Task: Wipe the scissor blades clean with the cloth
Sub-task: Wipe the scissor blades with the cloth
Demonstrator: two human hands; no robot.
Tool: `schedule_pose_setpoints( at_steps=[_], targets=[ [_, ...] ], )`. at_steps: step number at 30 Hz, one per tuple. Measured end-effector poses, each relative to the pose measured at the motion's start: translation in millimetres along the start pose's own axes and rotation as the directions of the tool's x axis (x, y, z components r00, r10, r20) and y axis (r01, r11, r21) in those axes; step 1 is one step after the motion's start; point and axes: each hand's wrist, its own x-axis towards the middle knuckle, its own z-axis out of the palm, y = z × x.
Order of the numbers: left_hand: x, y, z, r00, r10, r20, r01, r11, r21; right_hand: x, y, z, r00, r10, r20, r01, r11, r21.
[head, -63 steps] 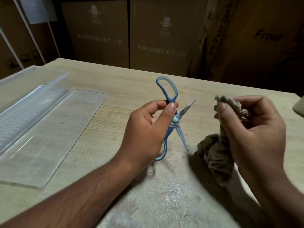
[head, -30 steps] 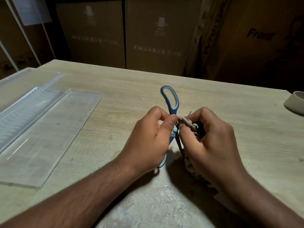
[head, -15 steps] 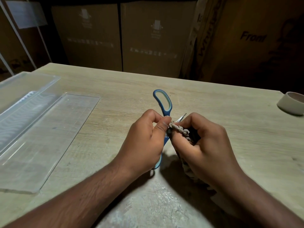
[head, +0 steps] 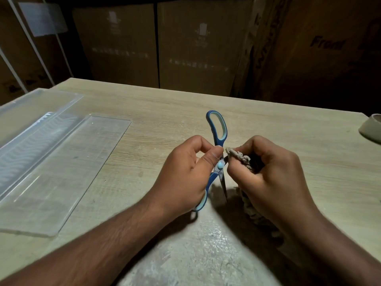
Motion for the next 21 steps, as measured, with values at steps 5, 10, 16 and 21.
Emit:
schedule_pose_setpoints(
  at_steps=[5, 10, 16, 21],
  targets=[
    [0, 6, 4, 1.0, -0.002, -0.005, 0.002, 1.0, -0.005, -4, -3, 2, 0.999, -0.033, 0.011, 0.032, 0.997, 0.071],
    [1, 5, -3, 1.0, -0.023, -0.004, 0.023, 1.0, -0.011, -1, -1, 3, 0.999, -0.024, 0.045, 0.021, 0.997, 0.074],
    [3, 6, 1, 1.0, -0.029, 0.011, 0.029, 0.998, -0.05, -4, -3, 1, 0.997, -0.08, 0.018, 0.079, 0.995, 0.069],
    [1, 3, -4, 1.0, -0.02, 0.008, 0.021, 0.999, -0.049, 3, 6, -5, 1.0, -0.009, -0.022, 0.009, 1.0, 0.003]
  ],
)
